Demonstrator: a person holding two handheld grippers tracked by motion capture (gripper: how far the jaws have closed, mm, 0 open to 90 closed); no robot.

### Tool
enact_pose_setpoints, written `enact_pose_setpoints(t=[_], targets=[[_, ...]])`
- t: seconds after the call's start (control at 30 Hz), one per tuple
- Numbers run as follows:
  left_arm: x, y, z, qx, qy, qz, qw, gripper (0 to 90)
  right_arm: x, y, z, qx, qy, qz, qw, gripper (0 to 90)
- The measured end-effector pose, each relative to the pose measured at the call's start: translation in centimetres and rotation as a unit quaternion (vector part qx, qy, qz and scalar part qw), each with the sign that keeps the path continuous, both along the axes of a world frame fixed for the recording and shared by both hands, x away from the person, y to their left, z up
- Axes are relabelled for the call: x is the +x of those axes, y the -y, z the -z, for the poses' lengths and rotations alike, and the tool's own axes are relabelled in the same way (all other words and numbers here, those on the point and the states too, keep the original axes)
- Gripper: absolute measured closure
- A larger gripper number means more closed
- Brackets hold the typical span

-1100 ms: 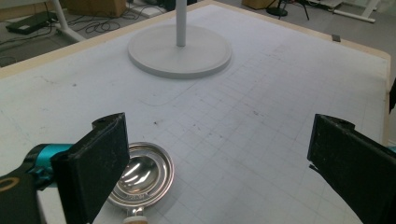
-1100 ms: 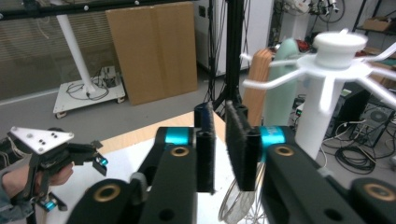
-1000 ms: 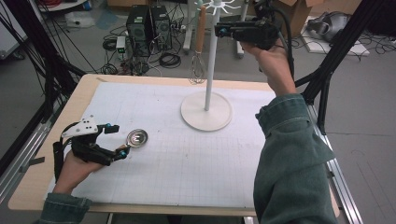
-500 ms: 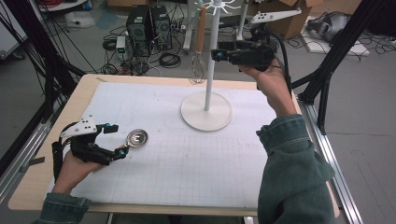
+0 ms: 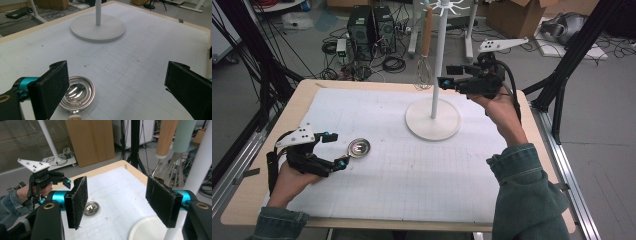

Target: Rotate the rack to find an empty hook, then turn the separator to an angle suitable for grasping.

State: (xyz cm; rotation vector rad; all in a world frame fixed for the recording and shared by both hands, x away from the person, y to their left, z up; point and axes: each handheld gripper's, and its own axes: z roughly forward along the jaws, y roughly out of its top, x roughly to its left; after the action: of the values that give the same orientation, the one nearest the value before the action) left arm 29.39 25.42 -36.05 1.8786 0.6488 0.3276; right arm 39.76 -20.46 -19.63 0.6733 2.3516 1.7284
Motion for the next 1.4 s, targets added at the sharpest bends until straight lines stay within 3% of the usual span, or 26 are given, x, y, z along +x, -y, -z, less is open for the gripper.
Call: enact_pose_setpoints(t=[0.4, 0.87, 1.17, 1.4], targets=[[0.0, -0.1, -0.1, -0.001, -0.001, 0.004, 1.0000, 6.2, -1.7, -1.0, 3.8, -0.002, -0.016, -0.024, 0.9996, 28.0], [-0.1, 0.3, 0.0, 0.006, -0.002, 0.010, 0.9999, 9.6, -3.6, -0.4, 7.4, -0.001, -0.028, -0.023, 0.9994, 24.2], [0.0, 0.0, 0.4, 0.012, 0.002, -0.006, 0.9999, 22.2, -5.6, 0.5, 9.9, -0.016, -0.032, -0.018, 0.9992, 24.1], [0.6, -0.3, 1.2, 0.039, -0.005, -0.010, 0.9992, 30.3, -6.7, 1.5, 11.5, -0.014, -0.035, -0.012, 0.9992, 23.9]])
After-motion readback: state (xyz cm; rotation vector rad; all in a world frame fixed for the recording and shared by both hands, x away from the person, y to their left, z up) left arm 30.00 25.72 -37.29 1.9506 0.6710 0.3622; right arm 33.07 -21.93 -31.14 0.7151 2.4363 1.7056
